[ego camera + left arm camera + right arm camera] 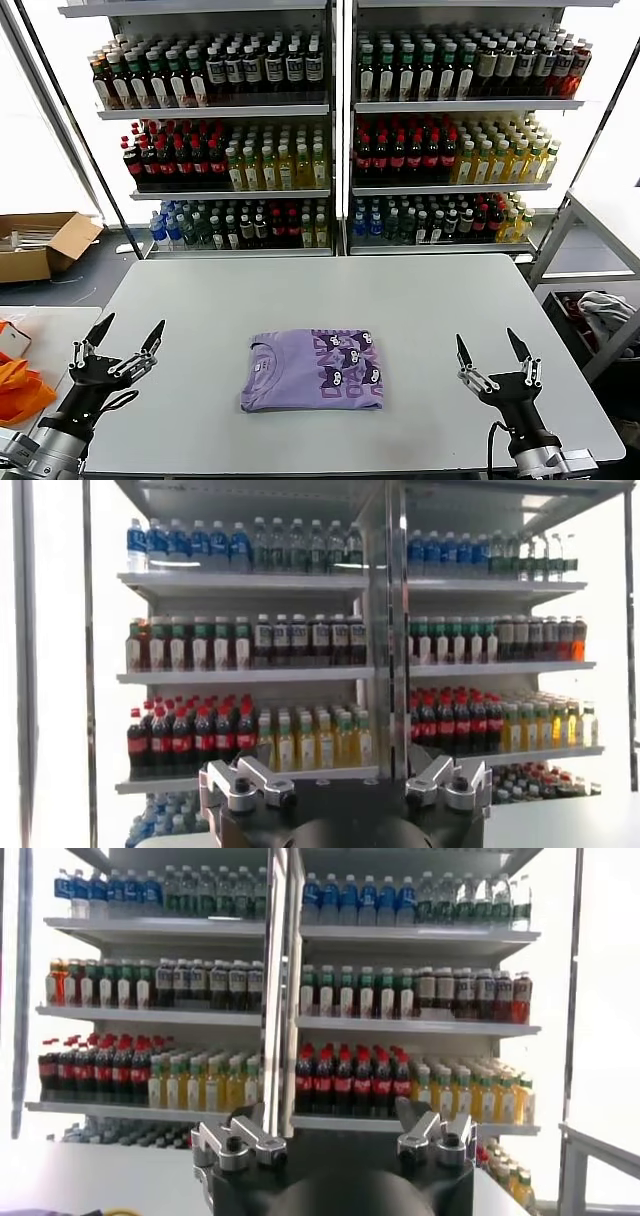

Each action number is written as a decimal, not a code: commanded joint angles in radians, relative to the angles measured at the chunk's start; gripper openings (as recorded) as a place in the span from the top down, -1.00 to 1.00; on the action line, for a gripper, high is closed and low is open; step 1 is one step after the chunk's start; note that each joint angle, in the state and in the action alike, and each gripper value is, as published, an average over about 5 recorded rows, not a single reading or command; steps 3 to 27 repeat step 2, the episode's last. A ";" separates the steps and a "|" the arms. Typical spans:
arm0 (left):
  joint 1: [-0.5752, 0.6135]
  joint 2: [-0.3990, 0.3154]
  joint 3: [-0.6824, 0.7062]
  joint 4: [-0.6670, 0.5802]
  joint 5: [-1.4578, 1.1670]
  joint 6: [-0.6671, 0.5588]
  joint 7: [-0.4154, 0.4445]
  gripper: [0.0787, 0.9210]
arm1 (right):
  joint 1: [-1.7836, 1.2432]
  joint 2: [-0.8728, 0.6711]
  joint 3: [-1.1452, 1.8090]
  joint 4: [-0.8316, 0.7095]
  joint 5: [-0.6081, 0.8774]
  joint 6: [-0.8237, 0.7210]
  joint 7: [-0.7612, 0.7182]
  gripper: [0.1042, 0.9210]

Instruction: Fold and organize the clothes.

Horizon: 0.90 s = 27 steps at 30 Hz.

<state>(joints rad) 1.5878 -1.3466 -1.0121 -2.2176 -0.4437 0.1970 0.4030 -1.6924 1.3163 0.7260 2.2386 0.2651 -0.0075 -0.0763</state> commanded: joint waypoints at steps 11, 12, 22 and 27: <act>-0.008 0.001 -0.036 0.024 0.014 -0.038 0.042 -0.77 | -0.007 0.002 -0.001 0.004 -0.012 -0.013 -0.009 -0.76; -0.008 0.001 -0.036 0.024 0.014 -0.038 0.042 -0.77 | -0.007 0.002 -0.001 0.004 -0.012 -0.013 -0.009 -0.76; -0.008 0.001 -0.036 0.024 0.014 -0.038 0.042 -0.77 | -0.007 0.002 -0.001 0.004 -0.012 -0.013 -0.009 -0.76; -0.008 0.001 -0.036 0.024 0.014 -0.038 0.042 -0.77 | -0.007 0.002 -0.001 0.004 -0.012 -0.013 -0.009 -0.76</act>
